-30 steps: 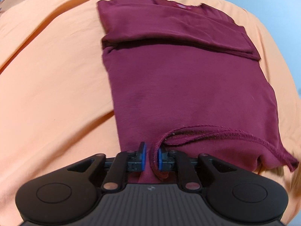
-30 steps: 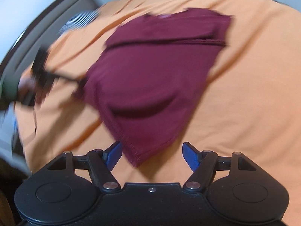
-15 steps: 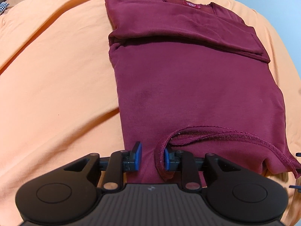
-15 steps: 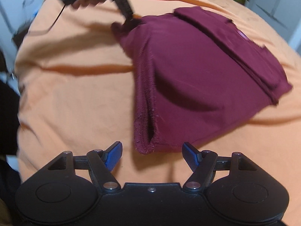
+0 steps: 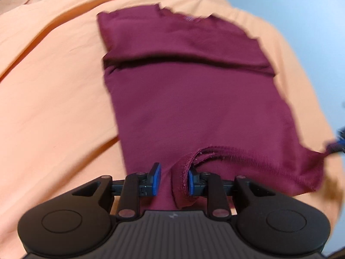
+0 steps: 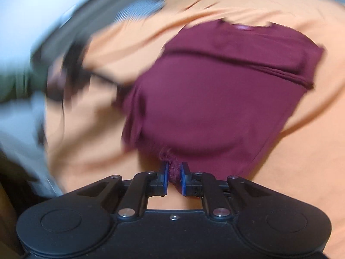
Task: Fold small clothes
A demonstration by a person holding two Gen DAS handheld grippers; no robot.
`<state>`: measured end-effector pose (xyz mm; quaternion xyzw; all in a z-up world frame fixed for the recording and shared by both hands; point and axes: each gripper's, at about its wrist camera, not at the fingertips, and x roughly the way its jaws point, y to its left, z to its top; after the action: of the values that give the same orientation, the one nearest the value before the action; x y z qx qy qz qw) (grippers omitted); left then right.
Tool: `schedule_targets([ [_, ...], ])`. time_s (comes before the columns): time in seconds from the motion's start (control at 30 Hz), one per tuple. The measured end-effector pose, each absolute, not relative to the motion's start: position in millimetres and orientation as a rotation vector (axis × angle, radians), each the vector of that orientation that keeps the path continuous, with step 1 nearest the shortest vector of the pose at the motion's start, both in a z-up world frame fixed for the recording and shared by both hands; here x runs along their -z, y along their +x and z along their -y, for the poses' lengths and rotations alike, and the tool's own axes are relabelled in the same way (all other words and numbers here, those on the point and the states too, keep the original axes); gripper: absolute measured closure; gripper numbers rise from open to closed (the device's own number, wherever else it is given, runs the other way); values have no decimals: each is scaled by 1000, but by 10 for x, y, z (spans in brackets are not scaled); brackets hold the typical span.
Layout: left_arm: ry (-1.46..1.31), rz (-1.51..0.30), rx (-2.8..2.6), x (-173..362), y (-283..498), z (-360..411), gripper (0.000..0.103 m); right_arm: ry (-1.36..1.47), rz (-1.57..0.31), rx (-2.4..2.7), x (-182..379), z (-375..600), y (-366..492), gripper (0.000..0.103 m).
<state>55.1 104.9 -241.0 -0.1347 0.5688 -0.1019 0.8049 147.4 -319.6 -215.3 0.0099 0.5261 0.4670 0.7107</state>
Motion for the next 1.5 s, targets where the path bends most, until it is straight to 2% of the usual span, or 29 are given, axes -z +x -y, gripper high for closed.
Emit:
schedule_targets([
  [0.17, -350, -1194, 138, 2366, 626, -1179, 76, 205, -1151, -829, 2232, 3378, 2008, 91],
  [0.23, -354, -1240, 36, 2460, 666, -1227, 59, 197, -1181, -708, 2384, 3381, 2135, 89],
  [0.27, -371, -1245, 17, 2480, 661, -1243, 57, 201, -1208, -668, 2472, 3382, 2179, 88],
  [0.33, -388, -1233, 19, 2453, 630, -1255, 55, 236, -1245, -606, 2610, 3398, 2205, 71],
  [0.37, -386, -1219, 28, 2416, 600, -1256, 54, 257, -1257, -598, 2650, 3412, 2192, 68],
  [0.43, -379, -1182, 39, 2324, 532, -1292, 47, 288, -1246, -605, 2658, 3467, 2132, 50],
  [0.5, -403, -1151, 40, 2249, 437, -1343, 41, 316, -1212, -594, 2626, 3570, 2073, 44],
  [0.7, -488, -1101, 82, 2148, 278, -1489, 40, 386, -1180, -595, 2619, 3732, 1949, 44],
  [0.8, -573, -1083, 132, 2105, 247, -1513, 32, 398, -1173, -602, 2658, 3673, 1979, 44],
  [0.97, -539, -1060, 120, 1987, 323, -1507, 32, 382, -1199, -622, 2723, 3485, 2077, 45],
  [1.07, -344, -1105, 92, 1946, 362, -1387, 32, 362, -1229, -637, 2773, 3391, 2119, 52],
  [1.13, -193, -1148, 127, 1992, 347, -1246, 32, 360, -1222, -650, 2767, 3363, 2123, 54],
  [1.27, -74, -1186, 177, 2128, 342, -1077, 32, 364, -1211, -663, 2748, 3355, 2111, 54],
  [1.37, -61, -1193, 172, 2233, 418, -1024, 40, 346, -1221, -650, 2770, 3333, 2127, 54],
  [1.47, -75, -1210, 176, 2332, 478, -1010, 58, 321, -1230, -626, 2786, 3310, 2133, 54],
  [1.5, -72, -1217, 182, 2358, 493, -1009, 69, 316, -1232, -628, 2791, 3295, 2133, 54],
])
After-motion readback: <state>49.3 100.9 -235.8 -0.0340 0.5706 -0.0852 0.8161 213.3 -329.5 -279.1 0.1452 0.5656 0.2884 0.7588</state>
